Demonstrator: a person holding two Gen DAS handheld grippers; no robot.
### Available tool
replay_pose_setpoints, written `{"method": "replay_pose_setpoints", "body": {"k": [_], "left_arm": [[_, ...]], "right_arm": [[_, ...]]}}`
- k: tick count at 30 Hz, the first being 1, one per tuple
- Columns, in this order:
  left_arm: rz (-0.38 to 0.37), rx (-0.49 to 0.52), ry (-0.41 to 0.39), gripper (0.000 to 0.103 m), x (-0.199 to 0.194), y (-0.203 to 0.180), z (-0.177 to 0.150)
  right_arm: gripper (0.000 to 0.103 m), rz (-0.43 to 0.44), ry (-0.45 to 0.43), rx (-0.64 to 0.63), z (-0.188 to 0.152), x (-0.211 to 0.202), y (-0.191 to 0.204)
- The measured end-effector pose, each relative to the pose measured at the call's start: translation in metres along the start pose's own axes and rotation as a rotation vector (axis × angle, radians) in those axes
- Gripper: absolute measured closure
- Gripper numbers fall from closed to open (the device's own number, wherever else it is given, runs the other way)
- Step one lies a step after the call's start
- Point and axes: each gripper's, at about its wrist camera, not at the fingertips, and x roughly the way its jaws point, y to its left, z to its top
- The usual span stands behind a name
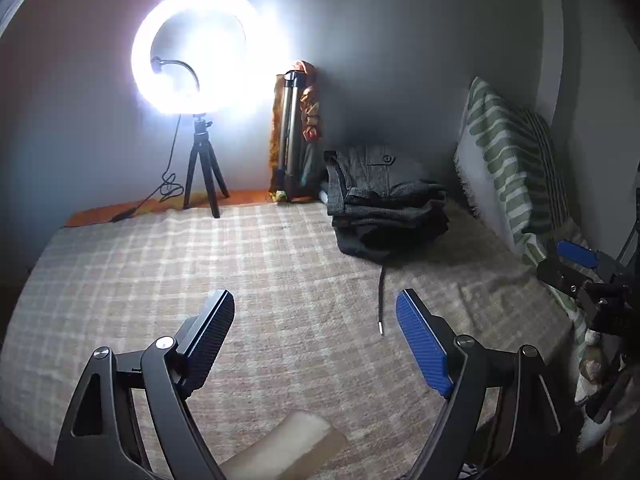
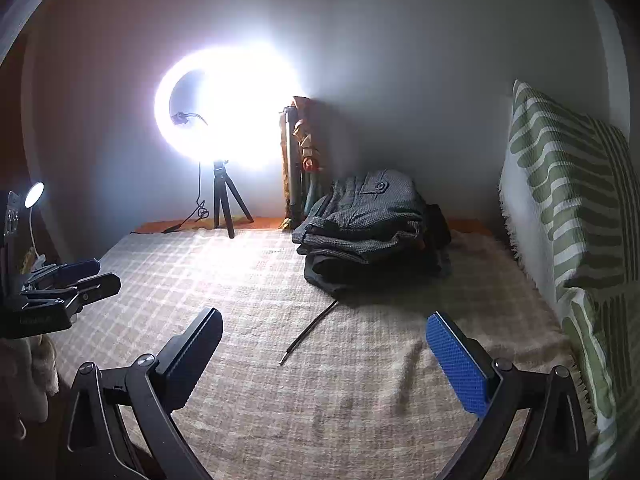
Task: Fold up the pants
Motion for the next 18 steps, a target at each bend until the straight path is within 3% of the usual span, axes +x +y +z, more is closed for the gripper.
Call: {"method": "replay_pose_setpoints", "body": {"k": [18], "left_arm": [[-0.021,0.008,-0.018,0.02,-0.014,-0.008,0.001]], "right_arm": [[0.0,0.011,0.005,0.004,-0.004,-0.002,0.002]]}}
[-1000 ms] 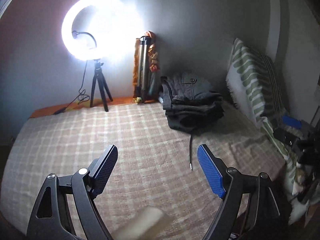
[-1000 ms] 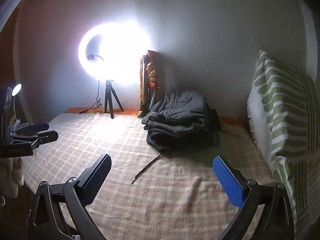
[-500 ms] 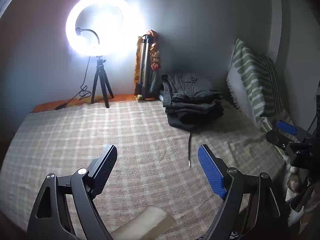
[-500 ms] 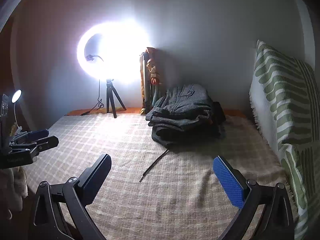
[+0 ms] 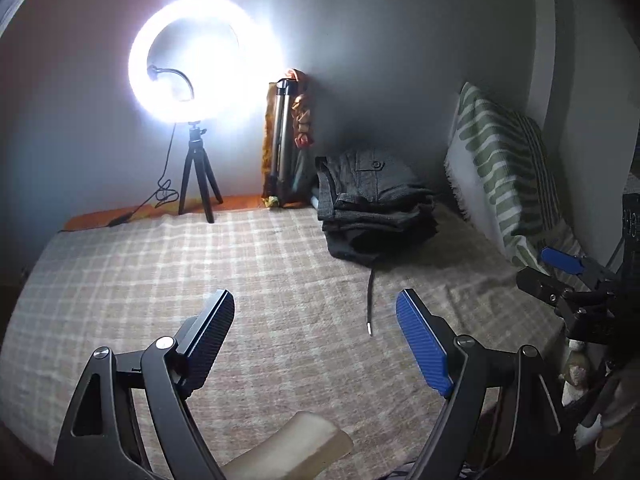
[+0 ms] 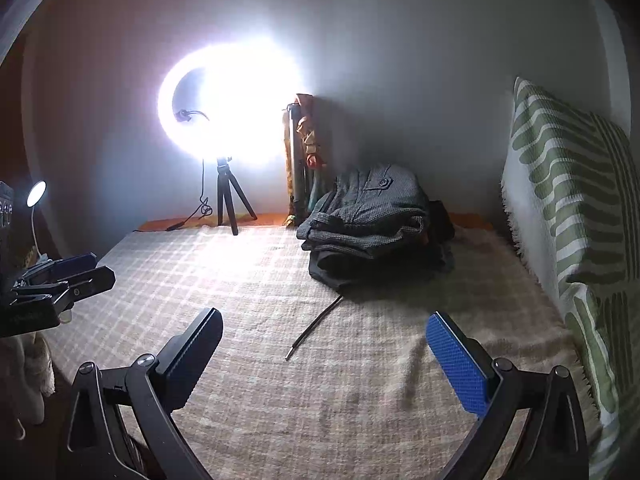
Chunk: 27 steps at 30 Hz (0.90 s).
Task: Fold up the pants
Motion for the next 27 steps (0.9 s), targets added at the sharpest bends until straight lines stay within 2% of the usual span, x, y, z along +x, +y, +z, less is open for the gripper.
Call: {"method": "replay_pose_setpoints", "body": {"k": [27], "left_arm": [[-0.022,-0.027,-0.008,0.02,-0.0069,0.0029,0.0005]], "right_arm": [[0.0,0.012,0.002,0.007,-0.0058,-0.0025,0.0049]]}}
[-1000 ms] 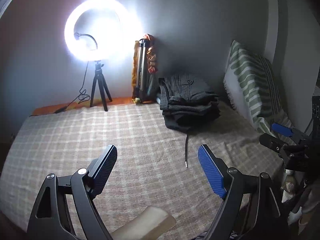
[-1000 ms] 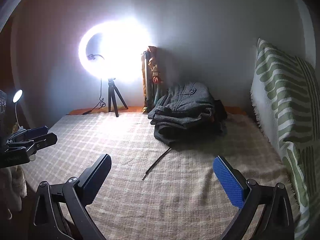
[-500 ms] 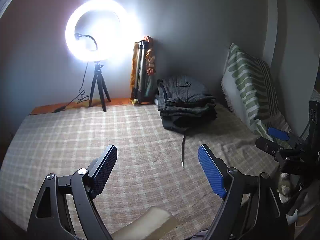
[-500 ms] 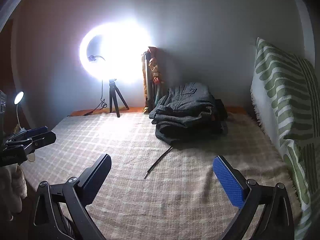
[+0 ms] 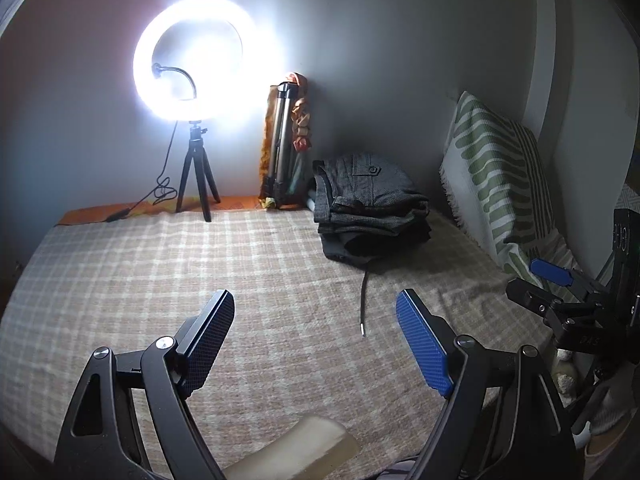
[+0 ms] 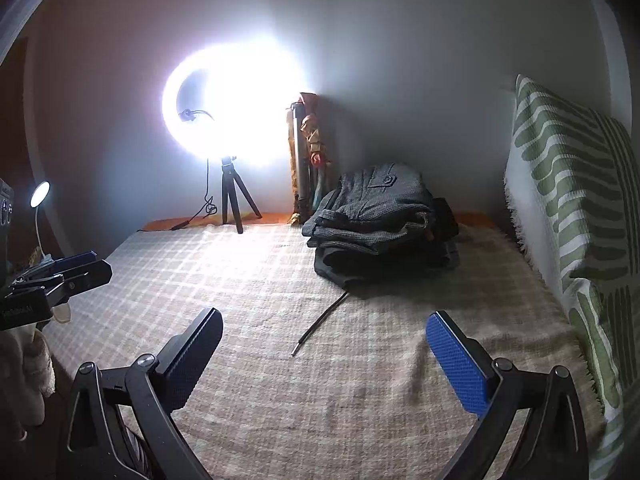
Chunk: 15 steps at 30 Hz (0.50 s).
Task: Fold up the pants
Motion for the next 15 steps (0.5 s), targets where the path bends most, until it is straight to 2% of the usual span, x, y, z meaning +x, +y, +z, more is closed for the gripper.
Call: {"method": "replay_pose_setpoints", "body": {"k": [15], "left_arm": [[0.002,-0.018,-0.001,0.02,0.0023,0.004,-0.0016]], "right_arm": [[0.0,0.002,0.012,0.008,-0.0028,0.0047,-0.0008]]}}
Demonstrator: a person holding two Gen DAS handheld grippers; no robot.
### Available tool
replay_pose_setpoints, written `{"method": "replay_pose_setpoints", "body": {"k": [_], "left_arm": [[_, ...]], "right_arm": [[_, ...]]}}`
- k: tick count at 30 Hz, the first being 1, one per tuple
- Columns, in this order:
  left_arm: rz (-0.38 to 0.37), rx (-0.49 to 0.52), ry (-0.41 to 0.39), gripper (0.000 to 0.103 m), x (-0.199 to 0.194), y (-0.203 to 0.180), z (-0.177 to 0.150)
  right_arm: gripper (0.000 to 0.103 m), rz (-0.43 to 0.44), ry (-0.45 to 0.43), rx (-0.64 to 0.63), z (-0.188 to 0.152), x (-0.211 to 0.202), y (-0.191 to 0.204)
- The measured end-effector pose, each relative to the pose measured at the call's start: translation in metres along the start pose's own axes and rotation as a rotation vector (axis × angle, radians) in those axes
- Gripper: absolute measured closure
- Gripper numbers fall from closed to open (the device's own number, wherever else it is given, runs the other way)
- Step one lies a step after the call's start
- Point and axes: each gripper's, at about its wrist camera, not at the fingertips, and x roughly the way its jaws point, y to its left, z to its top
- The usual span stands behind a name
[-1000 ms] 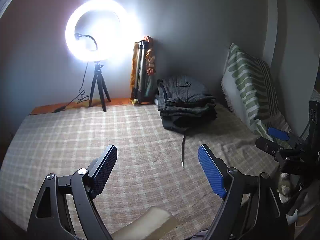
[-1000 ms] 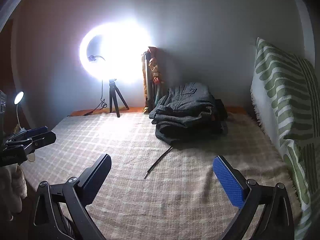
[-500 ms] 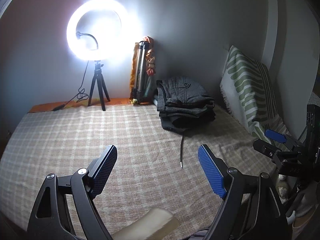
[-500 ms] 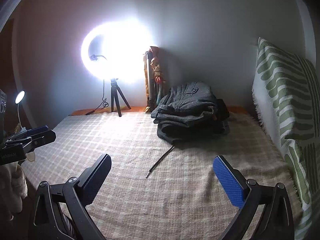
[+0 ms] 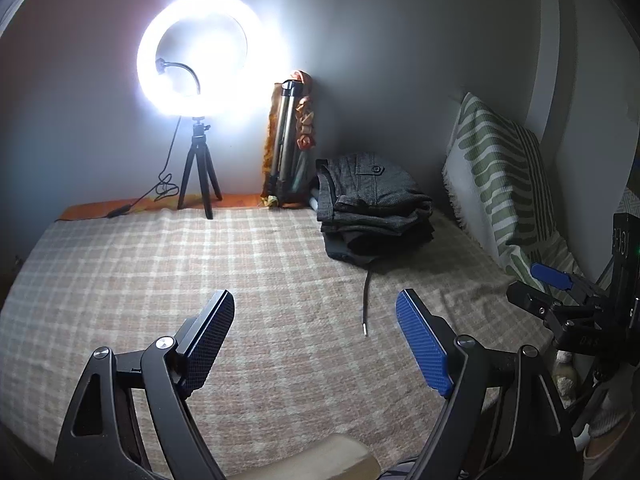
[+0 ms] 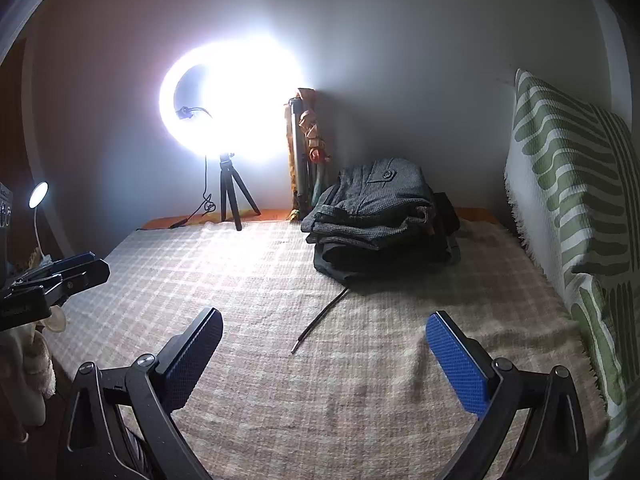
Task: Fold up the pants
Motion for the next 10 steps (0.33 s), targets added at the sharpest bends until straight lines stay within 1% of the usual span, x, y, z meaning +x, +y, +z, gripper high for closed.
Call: {"method": "replay_pose_setpoints", "body": {"k": [10], "left_arm": [[0.008,-0.007,-0.001,0.02,0.0039,0.0068,-0.002]], "right_arm": [[0.0,-0.004,0.008,-0.005,0.0009,0.0068,0.0009]]}}
